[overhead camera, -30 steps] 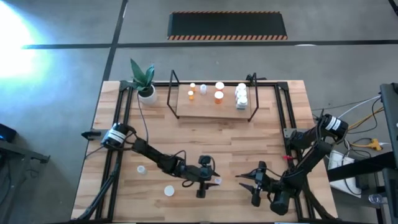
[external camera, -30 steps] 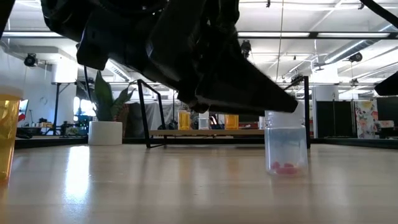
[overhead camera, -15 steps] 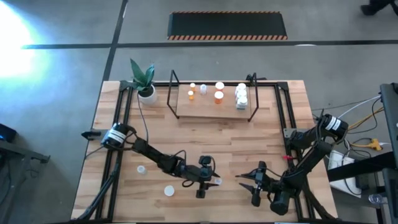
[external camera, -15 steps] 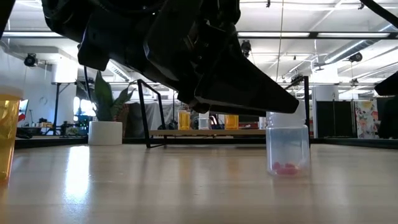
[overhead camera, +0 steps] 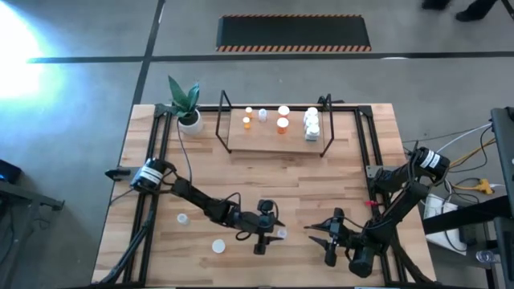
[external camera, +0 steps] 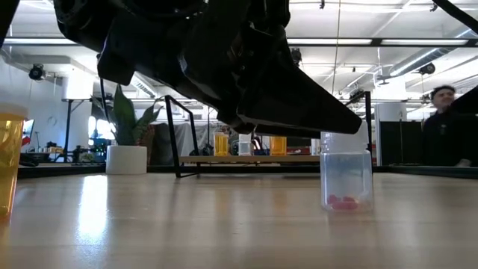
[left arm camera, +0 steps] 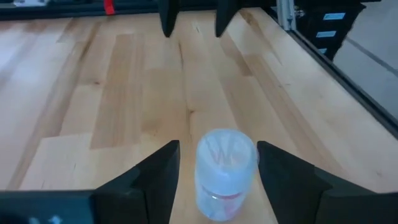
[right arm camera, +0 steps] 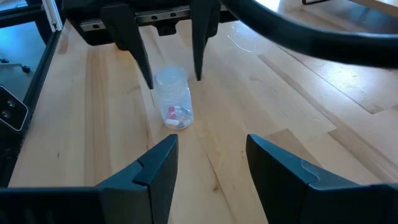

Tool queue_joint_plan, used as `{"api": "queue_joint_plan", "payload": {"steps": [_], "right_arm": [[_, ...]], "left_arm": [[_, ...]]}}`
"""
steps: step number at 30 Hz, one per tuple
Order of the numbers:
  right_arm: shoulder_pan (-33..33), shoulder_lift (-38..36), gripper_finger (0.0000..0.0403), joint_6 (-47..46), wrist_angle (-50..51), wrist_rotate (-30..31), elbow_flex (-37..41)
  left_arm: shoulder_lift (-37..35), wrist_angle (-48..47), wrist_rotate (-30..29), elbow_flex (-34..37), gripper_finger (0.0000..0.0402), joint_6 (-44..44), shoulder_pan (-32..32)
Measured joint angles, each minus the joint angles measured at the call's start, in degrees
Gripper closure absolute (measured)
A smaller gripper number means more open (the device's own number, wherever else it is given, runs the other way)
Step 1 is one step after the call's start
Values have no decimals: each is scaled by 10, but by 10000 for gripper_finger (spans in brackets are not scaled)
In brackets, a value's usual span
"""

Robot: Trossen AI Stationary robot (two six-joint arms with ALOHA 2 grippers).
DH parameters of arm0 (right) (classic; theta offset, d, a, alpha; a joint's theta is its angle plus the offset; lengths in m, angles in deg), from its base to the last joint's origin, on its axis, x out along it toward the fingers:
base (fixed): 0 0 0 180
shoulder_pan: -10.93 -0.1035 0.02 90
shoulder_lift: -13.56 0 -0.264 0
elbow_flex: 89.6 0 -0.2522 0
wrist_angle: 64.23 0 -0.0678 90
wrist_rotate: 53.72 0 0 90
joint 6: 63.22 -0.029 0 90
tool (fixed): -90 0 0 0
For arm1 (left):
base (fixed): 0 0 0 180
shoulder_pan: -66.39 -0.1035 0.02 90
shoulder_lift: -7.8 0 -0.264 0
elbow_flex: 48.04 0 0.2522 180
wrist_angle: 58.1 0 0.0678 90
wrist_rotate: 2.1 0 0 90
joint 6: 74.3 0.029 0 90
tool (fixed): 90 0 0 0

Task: Pick and place medicine bottles onto shelf by color
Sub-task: Put the bottom transparent medicine bottle on the shelf aligned with the other transparent medicine bottle

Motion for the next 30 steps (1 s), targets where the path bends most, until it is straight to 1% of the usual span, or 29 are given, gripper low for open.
{"api": "queue_joint_plan", "payload": {"steps": [5,11,21,26,30], "right_arm": [[0,0,223,0,0,0,0],[0,0,223,0,0,0,0],[0,0,223,0,0,0,0],[0,0,223,0,0,0,0],[0,0,223,0,0,0,0]], "left_arm": [[0,14,-5,-1,204,3,0],[25,33,-2,-4,204,2,0],[23,28,0,-6,208,4,0],[23,28,0,-6,234,12,0],[17,26,0,-6,273,12,0]]}}
